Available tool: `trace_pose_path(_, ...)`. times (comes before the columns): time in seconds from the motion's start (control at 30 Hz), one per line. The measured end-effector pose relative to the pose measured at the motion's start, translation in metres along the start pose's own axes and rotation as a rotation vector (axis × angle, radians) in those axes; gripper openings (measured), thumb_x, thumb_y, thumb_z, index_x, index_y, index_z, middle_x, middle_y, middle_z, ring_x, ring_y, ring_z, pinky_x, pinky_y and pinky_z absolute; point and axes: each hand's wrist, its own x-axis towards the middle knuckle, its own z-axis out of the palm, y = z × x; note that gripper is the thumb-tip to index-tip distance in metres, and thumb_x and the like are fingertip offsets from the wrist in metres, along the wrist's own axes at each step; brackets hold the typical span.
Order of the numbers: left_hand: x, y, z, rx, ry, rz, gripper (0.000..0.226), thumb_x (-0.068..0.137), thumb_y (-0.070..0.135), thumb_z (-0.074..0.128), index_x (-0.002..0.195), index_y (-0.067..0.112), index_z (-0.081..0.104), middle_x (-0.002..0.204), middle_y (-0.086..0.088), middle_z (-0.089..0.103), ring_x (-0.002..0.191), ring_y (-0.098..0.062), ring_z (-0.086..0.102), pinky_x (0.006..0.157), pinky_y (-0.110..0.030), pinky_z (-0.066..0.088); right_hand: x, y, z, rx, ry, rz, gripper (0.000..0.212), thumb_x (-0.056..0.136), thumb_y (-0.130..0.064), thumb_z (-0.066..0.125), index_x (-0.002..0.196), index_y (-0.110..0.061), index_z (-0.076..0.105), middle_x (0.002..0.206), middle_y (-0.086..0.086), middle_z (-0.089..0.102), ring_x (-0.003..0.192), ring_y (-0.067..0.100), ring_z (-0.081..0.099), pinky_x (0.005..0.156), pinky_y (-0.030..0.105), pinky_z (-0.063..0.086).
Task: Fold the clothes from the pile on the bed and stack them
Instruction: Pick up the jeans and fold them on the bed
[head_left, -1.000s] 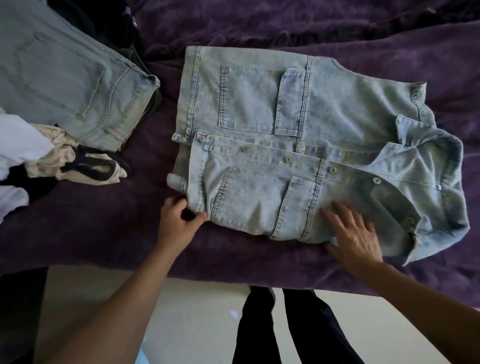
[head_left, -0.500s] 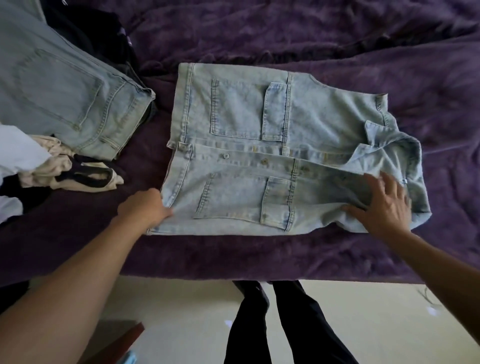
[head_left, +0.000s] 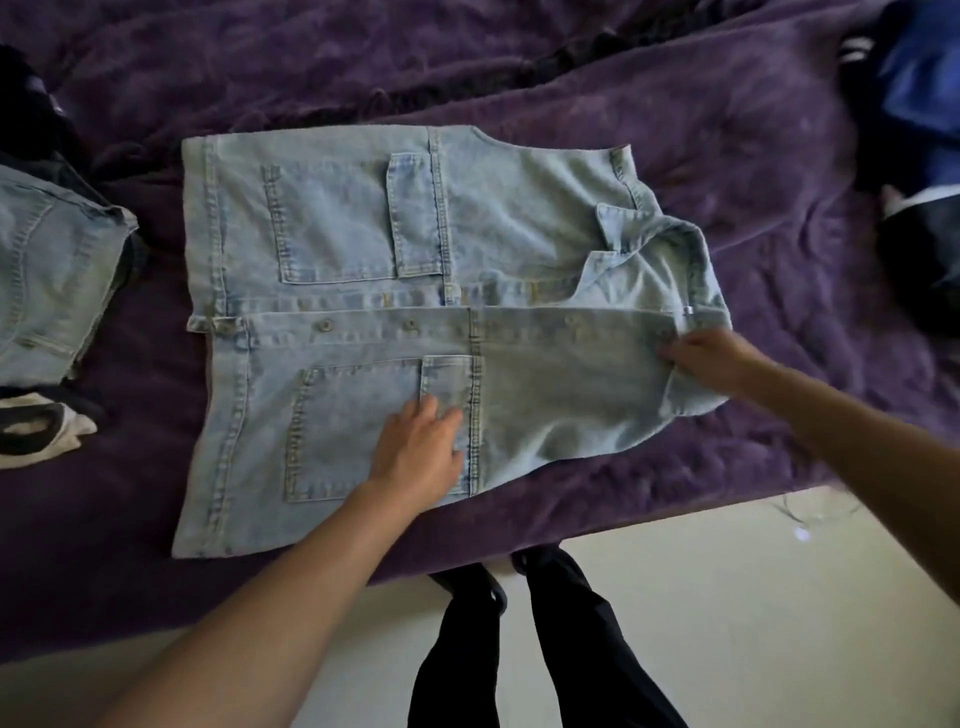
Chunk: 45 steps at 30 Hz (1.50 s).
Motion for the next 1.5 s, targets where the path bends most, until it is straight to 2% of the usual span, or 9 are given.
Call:
trace_pose_path(0.2, 0.033, 0.034, -0.002, -0.003, 0.091, -0.055, 0.044, 0.091, 0.03, 0.054, 0.132, 0.016, 0.047, 0.129, -0.01, 0.044, 0.118, -0.029, 0.043, 0.098, -0.041, 0.04, 0.067, -0.013, -0.061, 0.33, 0.264, -0.101, 0.032, 0.084, -0.046, 0.062, 0.074, -0.017, 0.068, 0.078, 0.007, 0.068, 0.078, 0.024, 0.063, 0.078, 0.045, 0.051)
trace_pose_path(0.37, 0.057, 0.073, -0.013, -0.051, 0.105, 0.008, 0.041, 0.093, 0.031, 0.053, 0.13, 0.016, 0.049, 0.124, -0.006, 0.045, 0.115, -0.026, 0.044, 0.095, -0.038, 0.04, 0.03, 0.045, -0.04, -0.024, -0.041, -0.299, 0.059, 0.067, -0.057, 0.077, 0.118, -0.031, 0.063, 0.107, -0.011, 0.06, 0.098, 0.013, 0.058, 0.088, 0.032, 0.046)
trace_pose_path(0.47, 0.079, 0.09, -0.014, -0.058, 0.075, 0.007, 0.045, 0.093, 0.033, 0.053, 0.135, 0.019, 0.045, 0.132, -0.006, 0.041, 0.122, -0.025, 0.04, 0.099, -0.037, 0.037, 0.033, 0.072, -0.027, -0.392, -0.132, -0.435, 0.031, 0.08, -0.046, 0.071, 0.088, -0.018, 0.064, 0.09, -0.003, 0.061, 0.094, 0.026, 0.06, 0.078, 0.036, 0.046)
trace_pose_path(0.6, 0.12, 0.098, -0.026, -0.047, 0.14, -0.013, 0.049, 0.092, 0.03, 0.055, 0.139, 0.022, 0.042, 0.14, -0.01, 0.037, 0.127, -0.029, 0.037, 0.1, -0.041, 0.038, 0.068, 0.075, -0.053, 0.066, -0.097, -0.343, 0.039, 0.089, -0.031, 0.066, 0.056, -0.015, 0.054, 0.047, -0.007, 0.052, 0.05, 0.006, 0.052, 0.05, 0.024, 0.043)
trace_pose_path(0.77, 0.167, 0.121, -0.034, -0.008, 0.1, -0.031, 0.055, 0.091, 0.024, 0.055, 0.142, 0.02, 0.034, 0.142, -0.013, 0.034, 0.127, -0.034, 0.035, 0.096, -0.045, 0.04, 0.085, 0.081, -0.051, -0.083, 0.001, -0.201, 0.018, 0.079, -0.044, 0.072, 0.087, -0.029, 0.068, 0.086, -0.004, 0.065, 0.086, 0.02, 0.063, 0.077, 0.035, 0.052)
trace_pose_path(1.0, 0.176, 0.144, -0.007, 0.272, -0.021, 0.094, 0.076, 0.082, 0.003, 0.051, 0.148, 0.014, 0.016, 0.15, -0.009, 0.023, 0.135, -0.034, 0.024, 0.105, -0.044, 0.032, 0.079, 0.092, -0.02, 0.049, -0.081, -0.168, 0.114, 0.061, -0.06, 0.08, 0.15, -0.027, 0.017, 0.134, 0.009, 0.051, 0.113, 0.028, 0.056, 0.092, 0.042, 0.048)
trace_pose_path(1.2, 0.162, 0.125, -0.023, 0.062, -0.088, 0.234, 0.062, 0.093, 0.009, 0.047, 0.15, 0.022, 0.025, 0.156, -0.003, 0.019, 0.143, -0.028, 0.019, 0.114, -0.045, 0.028, 0.09, 0.073, -0.034, -0.202, -0.041, -0.14, 0.095, 0.068, -0.059, 0.075, 0.143, -0.028, 0.026, 0.128, 0.007, 0.055, 0.113, 0.031, 0.054, 0.085, 0.042, 0.046)
trace_pose_path(1.37, 0.176, 0.092, -0.067, -0.111, 0.244, 0.07, 0.026, 0.092, 0.015, 0.053, 0.115, 0.011, 0.063, 0.112, -0.008, 0.056, 0.105, -0.028, 0.053, 0.081, -0.042, 0.049, 0.113, -0.005, -0.071, -0.17, 0.199, -0.38, 0.068, 0.077, -0.048, 0.07, 0.135, -0.022, 0.045, 0.127, 0.009, 0.054, 0.116, 0.032, 0.049, 0.088, 0.044, 0.043)
trace_pose_path(1.5, 0.156, 0.054, -0.074, -0.042, 0.301, 0.158, 0.004, 0.079, 0.009, 0.068, 0.079, 0.006, 0.065, 0.079, -0.011, 0.059, 0.076, -0.033, 0.061, 0.057, -0.038, 0.051, 0.093, -0.055, -0.055, -0.253, 0.114, -0.841, 0.025, 0.083, -0.038, 0.068, 0.101, -0.021, 0.068, 0.098, -0.004, 0.069, 0.085, 0.022, 0.066, 0.069, 0.033, 0.052)
